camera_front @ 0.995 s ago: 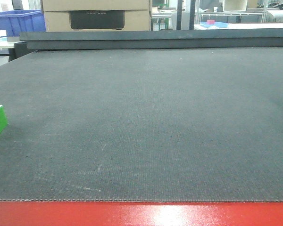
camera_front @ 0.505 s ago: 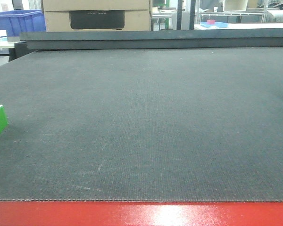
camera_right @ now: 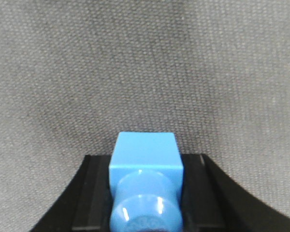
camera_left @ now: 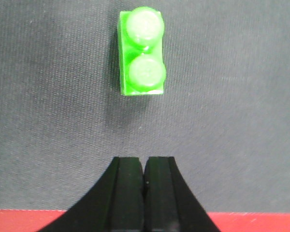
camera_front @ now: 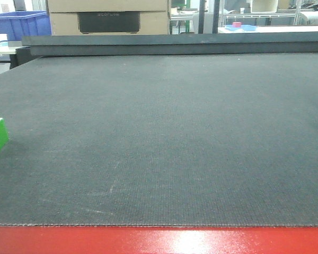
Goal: Grab block from conveyor and place in blue bin
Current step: 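Close left gripper on green block and right gripper on blue block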
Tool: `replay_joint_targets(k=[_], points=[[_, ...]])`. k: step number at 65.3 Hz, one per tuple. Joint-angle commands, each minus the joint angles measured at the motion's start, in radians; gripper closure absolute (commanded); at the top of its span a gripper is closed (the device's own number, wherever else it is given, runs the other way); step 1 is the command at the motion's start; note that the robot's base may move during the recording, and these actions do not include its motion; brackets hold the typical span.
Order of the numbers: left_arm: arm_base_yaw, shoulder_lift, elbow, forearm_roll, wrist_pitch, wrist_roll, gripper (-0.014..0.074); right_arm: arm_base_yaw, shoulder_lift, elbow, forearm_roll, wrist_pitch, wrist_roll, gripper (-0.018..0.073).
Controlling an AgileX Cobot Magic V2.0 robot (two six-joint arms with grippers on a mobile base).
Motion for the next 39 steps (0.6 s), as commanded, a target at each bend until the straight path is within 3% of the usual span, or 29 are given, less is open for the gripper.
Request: replay_joint_targets(k=[1,12,22,27,35,39], points=[[0.002,0.000,-0.033,-0.010,-0.001,-0.032,0.0707,-0.004,-0.021,-0.015,-0.005,0.018,-0.010,0.0725],[-0.002,0.033,-0.124,-0.010,0.037,-0.032,0.0707,0.000,-0.101,-0.030,-0.005,0.029,-0.010,0.0720],[-0.049,0.108,-0.212,0.017,0.055,-0.058,0.0707,0.001,-0.185,-0.030,-0.002,-0.003,-0.012,0.0720],[-0.085,0.156,-0.246,0.070,0.053,-0.121,0.0707,0.001,-0.205,-0.030,-0.002,-0.017,-0.019,0.0720],[-0.136,0.240,-0.281,0.222,0.055,-0.198,0.0707,0.001,-0.215,-0.030,-0.002,-0.010,-0.019,0.0720],[-0.138,0.267,-0.284,0.245,0.057,-0.221,0.0707,0.001,-0.215,-0.030,-0.002,0.004,-0.019,0.0720]])
